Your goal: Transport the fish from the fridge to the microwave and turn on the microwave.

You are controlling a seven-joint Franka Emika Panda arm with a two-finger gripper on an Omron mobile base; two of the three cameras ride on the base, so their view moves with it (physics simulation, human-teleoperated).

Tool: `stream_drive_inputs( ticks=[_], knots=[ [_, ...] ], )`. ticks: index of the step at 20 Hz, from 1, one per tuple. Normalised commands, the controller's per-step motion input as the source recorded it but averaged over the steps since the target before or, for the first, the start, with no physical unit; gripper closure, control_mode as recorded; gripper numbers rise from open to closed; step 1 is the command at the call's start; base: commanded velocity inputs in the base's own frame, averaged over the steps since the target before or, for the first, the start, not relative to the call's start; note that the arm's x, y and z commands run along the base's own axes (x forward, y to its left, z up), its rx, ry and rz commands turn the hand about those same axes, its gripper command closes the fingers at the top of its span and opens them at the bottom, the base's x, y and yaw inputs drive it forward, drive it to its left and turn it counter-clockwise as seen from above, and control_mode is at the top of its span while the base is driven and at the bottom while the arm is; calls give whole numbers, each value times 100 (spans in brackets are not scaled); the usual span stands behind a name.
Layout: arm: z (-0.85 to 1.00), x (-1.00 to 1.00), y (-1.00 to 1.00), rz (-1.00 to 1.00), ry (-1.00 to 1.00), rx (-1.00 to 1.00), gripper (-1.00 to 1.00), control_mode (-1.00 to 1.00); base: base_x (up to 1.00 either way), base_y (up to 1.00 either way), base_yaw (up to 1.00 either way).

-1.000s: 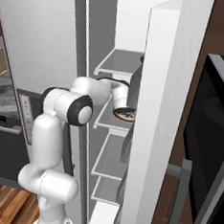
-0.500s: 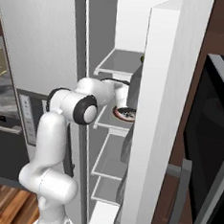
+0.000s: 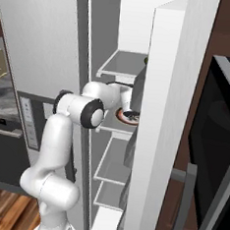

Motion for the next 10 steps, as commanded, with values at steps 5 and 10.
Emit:
stream_drive_inputs(
  ticks=[5,10],
  knots=[
    [-19,4,0,0,0,0,-100,-100,0,0,0],
    [-35,0,0,0,0,0,100,-100,0,0,0]
  ],
)
